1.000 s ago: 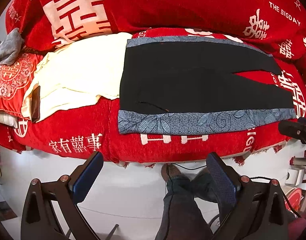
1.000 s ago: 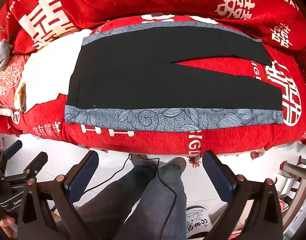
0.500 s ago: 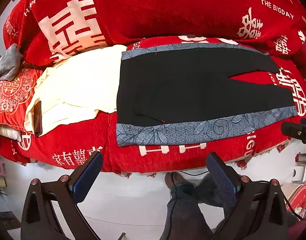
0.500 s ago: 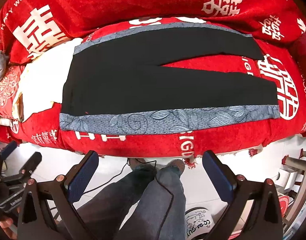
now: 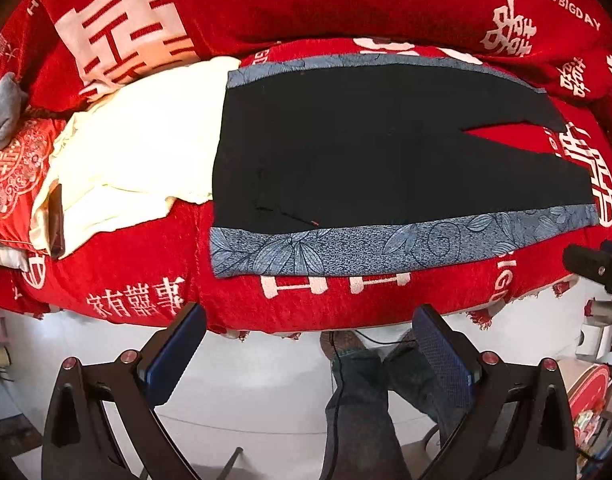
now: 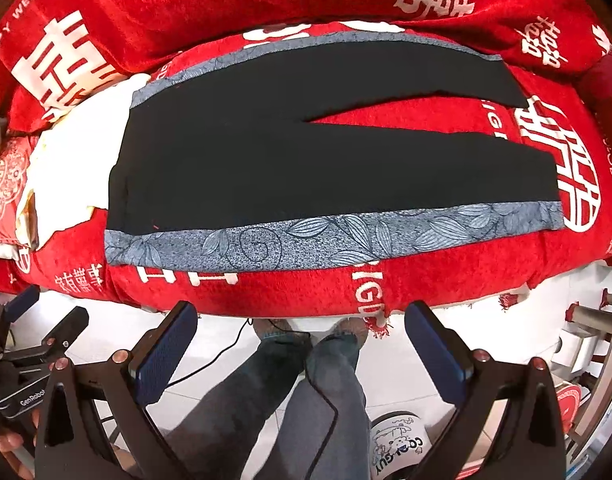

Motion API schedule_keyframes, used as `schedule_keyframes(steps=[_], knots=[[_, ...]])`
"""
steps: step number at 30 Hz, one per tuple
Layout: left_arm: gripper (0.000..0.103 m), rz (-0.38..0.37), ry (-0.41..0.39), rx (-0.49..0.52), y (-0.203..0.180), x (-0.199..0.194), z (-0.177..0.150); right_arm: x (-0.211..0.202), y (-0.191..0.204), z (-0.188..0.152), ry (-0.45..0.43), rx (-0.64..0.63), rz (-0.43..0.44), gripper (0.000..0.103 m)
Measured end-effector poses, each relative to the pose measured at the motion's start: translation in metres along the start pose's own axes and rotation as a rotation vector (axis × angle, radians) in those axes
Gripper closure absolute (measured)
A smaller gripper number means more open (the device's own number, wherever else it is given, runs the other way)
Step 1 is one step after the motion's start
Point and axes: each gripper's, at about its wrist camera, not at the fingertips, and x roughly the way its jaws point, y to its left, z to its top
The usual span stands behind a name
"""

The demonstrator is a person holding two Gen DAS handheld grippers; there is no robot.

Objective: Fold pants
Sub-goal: 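Grasp the grey waistband corners with the left and right grippers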

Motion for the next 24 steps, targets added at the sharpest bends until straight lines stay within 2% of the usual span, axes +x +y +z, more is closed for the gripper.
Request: schedule_keyframes(steps=[10,19,22,24], knots=[[0.000,-0.005,0.055,-0.042,-0.004,0.059,0.008,0.069,-0.009,0.001,0.039,0.050,0.147,0.000],[0.000,0.009,0.085,-0.065,-0.012,0.123,0.015,0.122,-0.013,0.014,0.039,0.065,0.217,0.000],[0.000,-0.006,0.068,-0.109,-0.006,0.134,0.016,0.133,-0.013,0.018,0.033,0.074,0.312,0.000],[0.000,-0.066,0.032,-0.169,0.006,0.136,0.015,0.140,-0.013,0.019,0.033,0.089,0.455,0.000]])
